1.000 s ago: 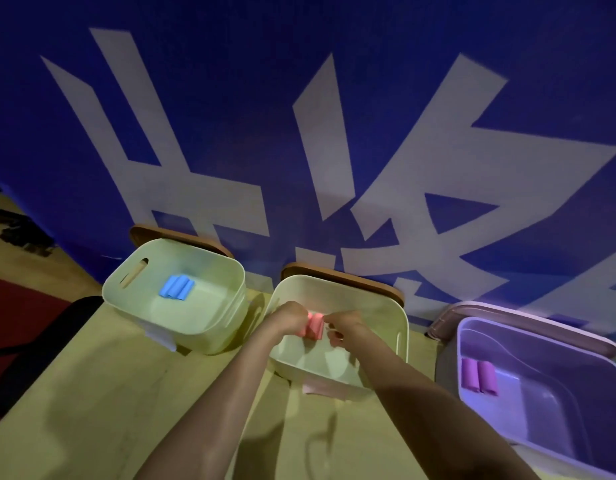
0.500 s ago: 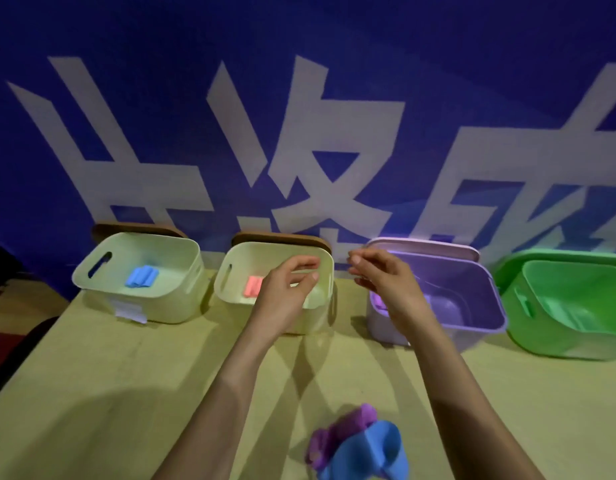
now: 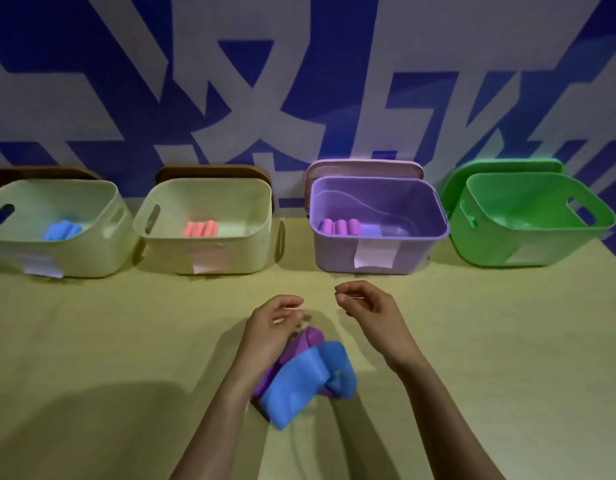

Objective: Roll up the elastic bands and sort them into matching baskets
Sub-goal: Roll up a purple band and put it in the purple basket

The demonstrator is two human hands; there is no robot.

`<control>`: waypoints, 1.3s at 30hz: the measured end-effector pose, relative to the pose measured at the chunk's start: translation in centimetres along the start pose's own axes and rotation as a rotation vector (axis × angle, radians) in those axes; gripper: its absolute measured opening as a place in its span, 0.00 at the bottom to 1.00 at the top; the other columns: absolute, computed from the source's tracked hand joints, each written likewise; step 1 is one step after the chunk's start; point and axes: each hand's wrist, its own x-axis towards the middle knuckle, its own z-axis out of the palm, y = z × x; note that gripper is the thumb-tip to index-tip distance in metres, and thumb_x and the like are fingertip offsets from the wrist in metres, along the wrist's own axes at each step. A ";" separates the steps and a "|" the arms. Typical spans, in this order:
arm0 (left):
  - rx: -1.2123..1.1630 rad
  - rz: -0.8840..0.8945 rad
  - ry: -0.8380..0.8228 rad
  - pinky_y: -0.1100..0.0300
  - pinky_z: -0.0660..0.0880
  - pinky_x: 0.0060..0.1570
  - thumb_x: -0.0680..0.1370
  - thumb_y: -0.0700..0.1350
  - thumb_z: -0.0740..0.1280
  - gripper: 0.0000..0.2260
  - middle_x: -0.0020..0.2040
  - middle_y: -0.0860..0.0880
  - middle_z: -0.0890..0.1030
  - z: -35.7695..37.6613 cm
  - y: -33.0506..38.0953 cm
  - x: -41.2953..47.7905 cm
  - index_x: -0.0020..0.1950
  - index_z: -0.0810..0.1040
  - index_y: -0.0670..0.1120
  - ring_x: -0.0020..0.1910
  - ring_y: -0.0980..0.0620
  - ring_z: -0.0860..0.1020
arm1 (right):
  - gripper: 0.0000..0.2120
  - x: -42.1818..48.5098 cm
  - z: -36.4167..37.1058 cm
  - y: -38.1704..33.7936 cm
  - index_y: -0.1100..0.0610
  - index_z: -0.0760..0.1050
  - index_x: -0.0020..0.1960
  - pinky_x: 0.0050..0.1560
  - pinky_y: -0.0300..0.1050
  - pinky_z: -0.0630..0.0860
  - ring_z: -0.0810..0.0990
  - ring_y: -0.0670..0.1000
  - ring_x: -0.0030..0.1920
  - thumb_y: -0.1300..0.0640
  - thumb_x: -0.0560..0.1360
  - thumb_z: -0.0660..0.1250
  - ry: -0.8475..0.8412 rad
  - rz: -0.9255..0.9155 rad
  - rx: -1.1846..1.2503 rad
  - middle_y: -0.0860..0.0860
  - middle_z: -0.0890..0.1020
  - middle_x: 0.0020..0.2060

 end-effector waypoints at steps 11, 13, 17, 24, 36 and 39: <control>0.381 0.030 -0.111 0.64 0.72 0.47 0.71 0.43 0.75 0.14 0.49 0.52 0.79 0.4 -7.4 -1.7 0.55 0.78 0.49 0.49 0.55 0.77 | 0.36 -3.3 2.5 9.5 0.52 0.69 0.67 0.60 0.40 0.71 0.73 0.45 0.60 0.43 0.63 0.75 -0.263 -0.078 -0.397 0.47 0.75 0.59; 0.480 0.091 -0.065 0.60 0.71 0.43 0.72 0.45 0.73 0.04 0.40 0.51 0.80 0.2 -7.5 -2.2 0.44 0.79 0.49 0.41 0.52 0.76 | 0.25 -4.0 2.9 9.3 0.53 0.74 0.59 0.51 0.42 0.72 0.75 0.48 0.52 0.48 0.66 0.75 -0.207 -0.103 -0.462 0.48 0.77 0.51; 0.321 0.148 0.081 0.59 0.69 0.39 0.75 0.46 0.70 0.05 0.36 0.47 0.80 0.3 -6.9 -3.3 0.41 0.80 0.46 0.38 0.50 0.75 | 0.09 -5.2 3.1 7.9 0.56 0.77 0.54 0.41 0.38 0.67 0.75 0.49 0.45 0.55 0.74 0.69 -0.096 -0.172 -0.519 0.50 0.80 0.45; 0.140 0.281 0.230 0.57 0.70 0.43 0.78 0.48 0.66 0.08 0.44 0.47 0.82 -0.3 -2.7 -3.5 0.47 0.81 0.46 0.43 0.49 0.76 | 0.05 -5.2 0.7 1.3 0.55 0.76 0.49 0.39 0.35 0.68 0.75 0.48 0.43 0.59 0.79 0.61 0.207 -0.304 -0.201 0.51 0.79 0.42; -0.496 -0.078 -0.184 0.61 0.72 0.30 0.75 0.61 0.65 0.18 0.32 0.50 0.76 -0.8 4.2 -4.1 0.46 0.76 0.45 0.29 0.53 0.75 | 0.09 -3.3 -1.2 -11.8 0.60 0.74 0.52 0.33 0.43 0.79 0.82 0.49 0.30 0.55 0.81 0.59 -0.033 -0.141 0.534 0.55 0.83 0.36; -0.581 -0.044 -0.350 0.63 0.75 0.30 0.73 0.56 0.68 0.14 0.32 0.49 0.80 -0.7 4.1 -4.7 0.45 0.81 0.44 0.28 0.54 0.78 | 0.13 -2.8 -1.4 -12.3 0.63 0.72 0.60 0.38 0.46 0.81 0.84 0.53 0.36 0.55 0.81 0.59 -0.053 -0.088 0.669 0.58 0.84 0.40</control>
